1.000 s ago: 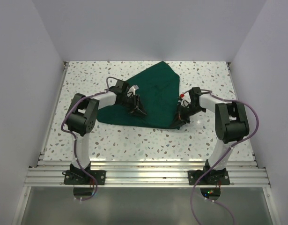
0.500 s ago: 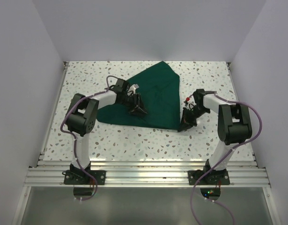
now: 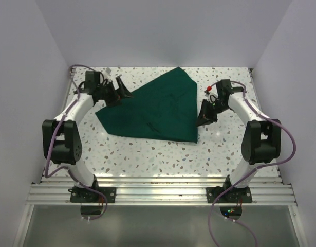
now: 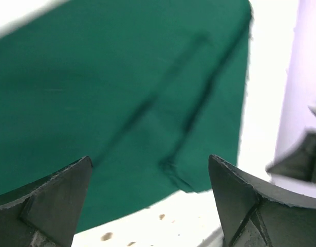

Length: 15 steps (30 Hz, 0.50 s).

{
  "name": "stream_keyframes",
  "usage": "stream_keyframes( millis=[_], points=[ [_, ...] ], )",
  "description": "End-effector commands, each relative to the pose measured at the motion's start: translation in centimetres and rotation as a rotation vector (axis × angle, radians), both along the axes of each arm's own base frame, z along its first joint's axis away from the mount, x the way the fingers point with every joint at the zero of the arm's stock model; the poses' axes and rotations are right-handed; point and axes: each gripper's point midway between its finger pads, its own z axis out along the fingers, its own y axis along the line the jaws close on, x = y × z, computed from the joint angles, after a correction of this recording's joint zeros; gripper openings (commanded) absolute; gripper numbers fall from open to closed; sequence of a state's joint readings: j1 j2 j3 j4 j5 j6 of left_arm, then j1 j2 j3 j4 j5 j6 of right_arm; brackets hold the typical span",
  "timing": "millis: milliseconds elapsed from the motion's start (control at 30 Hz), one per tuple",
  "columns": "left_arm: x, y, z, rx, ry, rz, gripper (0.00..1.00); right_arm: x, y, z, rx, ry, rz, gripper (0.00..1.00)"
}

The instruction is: Prepare the surgical pack

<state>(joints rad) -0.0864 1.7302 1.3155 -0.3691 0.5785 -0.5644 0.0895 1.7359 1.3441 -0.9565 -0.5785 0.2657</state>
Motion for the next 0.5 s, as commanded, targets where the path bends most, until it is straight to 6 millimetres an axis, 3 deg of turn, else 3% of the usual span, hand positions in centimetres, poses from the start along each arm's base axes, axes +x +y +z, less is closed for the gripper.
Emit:
stream_keyframes(
  millis=[0, 100, 133, 233, 467],
  points=[
    [0.4, 6.9, -2.5, 0.127, 0.036, 0.141, 0.98, -0.5, 1.1, 2.0, 0.055, 0.003, -0.011, 0.13],
    [1.0, 11.3, -4.6, 0.213, 0.084, 0.2, 0.83, -0.6, 1.5, 1.9, 0.068, 0.003, 0.001, 0.13],
    [1.5, 12.5, -5.0, 0.251, 0.085, 0.217, 0.73, -0.6, 1.6, 1.8, 0.071, 0.005, 0.001, 0.13],
    [1.9, 15.8, -7.0, 0.358, 0.14, 0.252, 0.68, -0.8, 1.9, 1.7, 0.083, 0.009, 0.008, 0.13],
    [2.6, 20.0, -10.1, 0.591, 0.176, 0.261, 0.74, -1.6, 2.1, 1.6, 0.101, 0.015, 0.016, 0.13]
  ],
)
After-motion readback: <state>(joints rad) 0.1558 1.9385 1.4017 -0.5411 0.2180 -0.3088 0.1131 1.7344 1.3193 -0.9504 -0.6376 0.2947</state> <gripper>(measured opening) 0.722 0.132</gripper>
